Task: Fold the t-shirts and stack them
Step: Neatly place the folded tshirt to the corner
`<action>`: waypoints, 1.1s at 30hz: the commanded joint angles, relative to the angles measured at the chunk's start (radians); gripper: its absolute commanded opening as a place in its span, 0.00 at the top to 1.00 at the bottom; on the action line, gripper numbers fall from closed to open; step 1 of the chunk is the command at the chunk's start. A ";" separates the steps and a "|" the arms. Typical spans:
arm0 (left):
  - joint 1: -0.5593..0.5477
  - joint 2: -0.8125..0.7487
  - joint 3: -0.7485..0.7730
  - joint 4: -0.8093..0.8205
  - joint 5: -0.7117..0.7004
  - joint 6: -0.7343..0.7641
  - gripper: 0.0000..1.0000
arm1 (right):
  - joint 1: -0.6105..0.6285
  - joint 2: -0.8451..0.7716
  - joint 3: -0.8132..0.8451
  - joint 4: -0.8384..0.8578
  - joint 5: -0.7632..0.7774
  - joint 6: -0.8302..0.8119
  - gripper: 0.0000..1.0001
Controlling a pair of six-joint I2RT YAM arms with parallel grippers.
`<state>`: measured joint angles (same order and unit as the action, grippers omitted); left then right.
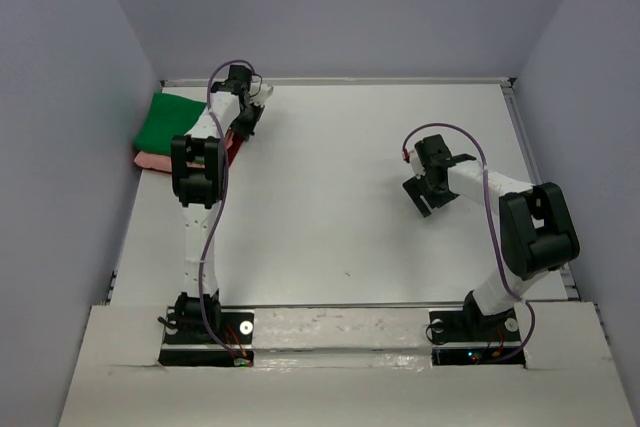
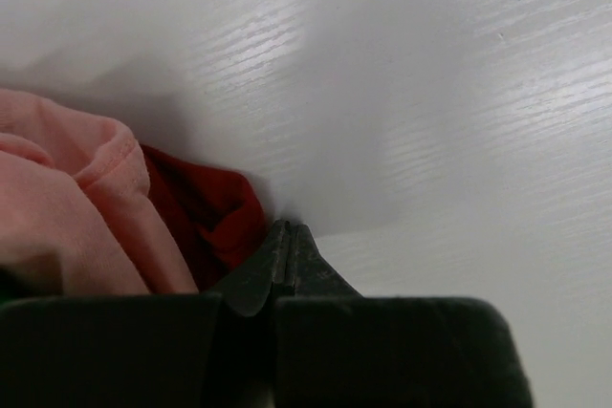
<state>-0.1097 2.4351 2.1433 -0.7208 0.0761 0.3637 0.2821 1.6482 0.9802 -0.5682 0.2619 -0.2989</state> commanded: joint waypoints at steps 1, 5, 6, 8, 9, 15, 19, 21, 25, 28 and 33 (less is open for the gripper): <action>0.011 0.024 0.076 -0.060 -0.035 -0.006 1.00 | 0.002 -0.008 0.014 0.005 -0.004 0.009 0.19; 0.021 0.048 0.119 -0.072 -0.056 -0.008 1.00 | 0.002 -0.005 0.015 0.004 -0.003 0.009 0.19; 0.021 0.050 0.122 -0.072 -0.064 -0.012 1.00 | 0.002 -0.004 0.014 0.002 -0.006 0.009 0.19; 0.027 0.053 0.127 -0.072 -0.065 -0.012 1.00 | 0.002 -0.002 0.014 0.004 0.000 0.009 0.19; 0.030 0.050 0.130 -0.071 -0.100 -0.012 1.00 | 0.002 -0.001 0.014 0.004 0.002 0.009 0.19; 0.050 0.058 0.165 -0.058 -0.142 -0.014 1.00 | 0.002 0.007 0.014 0.002 0.002 0.009 0.19; 0.056 0.067 0.188 -0.031 -0.159 -0.019 1.00 | 0.002 0.012 0.015 -0.001 0.002 0.009 0.19; 0.056 0.068 0.193 -0.013 -0.164 -0.022 1.00 | 0.002 0.013 0.015 -0.001 0.000 0.010 0.19; 0.059 0.108 0.263 0.015 -0.168 -0.022 1.00 | 0.002 0.032 0.018 -0.006 0.002 0.009 0.19; 0.059 0.151 0.329 0.018 -0.176 -0.020 1.00 | 0.002 0.050 0.020 -0.006 0.011 0.009 0.19; 0.054 0.163 0.345 0.041 -0.180 -0.023 1.00 | 0.002 0.061 0.023 -0.007 0.019 0.010 0.19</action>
<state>-0.0586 2.6011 2.4474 -0.7044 -0.0788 0.3477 0.2821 1.6718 0.9993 -0.5739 0.2695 -0.2989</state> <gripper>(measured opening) 0.011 0.811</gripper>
